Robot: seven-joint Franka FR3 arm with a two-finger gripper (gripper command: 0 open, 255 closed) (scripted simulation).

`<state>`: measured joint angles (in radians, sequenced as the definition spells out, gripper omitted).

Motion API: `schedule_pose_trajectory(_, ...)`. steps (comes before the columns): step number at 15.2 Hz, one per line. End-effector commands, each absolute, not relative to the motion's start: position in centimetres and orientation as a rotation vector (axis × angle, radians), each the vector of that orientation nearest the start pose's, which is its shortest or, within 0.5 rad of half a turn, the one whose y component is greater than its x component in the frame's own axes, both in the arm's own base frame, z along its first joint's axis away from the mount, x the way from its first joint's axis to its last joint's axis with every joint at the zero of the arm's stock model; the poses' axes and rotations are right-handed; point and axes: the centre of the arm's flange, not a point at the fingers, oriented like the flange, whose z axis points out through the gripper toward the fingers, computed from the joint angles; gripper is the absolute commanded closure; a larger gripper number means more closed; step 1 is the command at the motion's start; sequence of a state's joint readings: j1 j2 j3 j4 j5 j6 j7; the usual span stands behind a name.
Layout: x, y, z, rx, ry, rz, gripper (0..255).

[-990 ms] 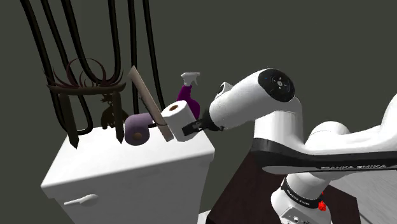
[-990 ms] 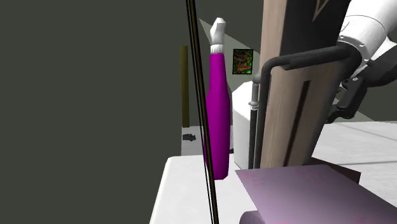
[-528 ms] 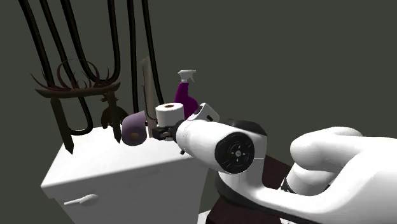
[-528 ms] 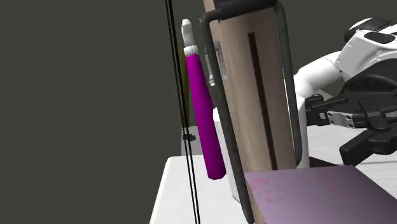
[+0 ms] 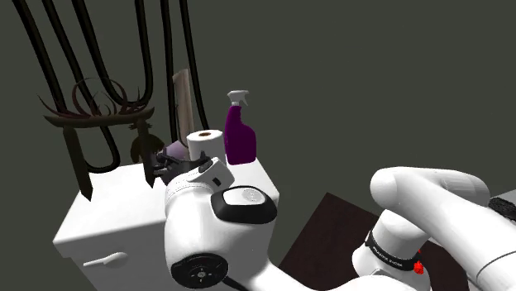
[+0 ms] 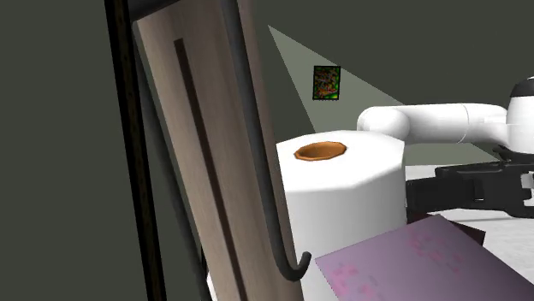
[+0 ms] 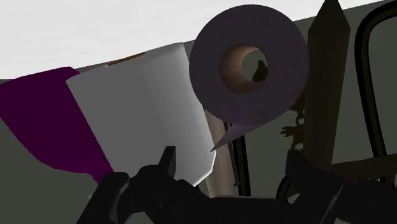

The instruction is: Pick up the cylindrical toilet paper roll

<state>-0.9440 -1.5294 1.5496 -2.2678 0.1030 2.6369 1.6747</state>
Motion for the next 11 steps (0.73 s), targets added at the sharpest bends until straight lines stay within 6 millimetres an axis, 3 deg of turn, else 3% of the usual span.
schedule_pose_trajectory(1, 42.7, 38.4, 34.3, -2.203, 1.015, -2.356, 0)
schedule_pose_trajectory(8, 42.7, 38.4, 30.3, -2.203, 1.015, -2.356, 0)
schedule_pose_trajectory(10, 42.7, 38.4, 30.3, -2.203, 1.015, -2.356, 0)
schedule_pose_trajectory(11, 42.9, 38.4, 30.2, -2.203, 1.015, -2.356, 255)
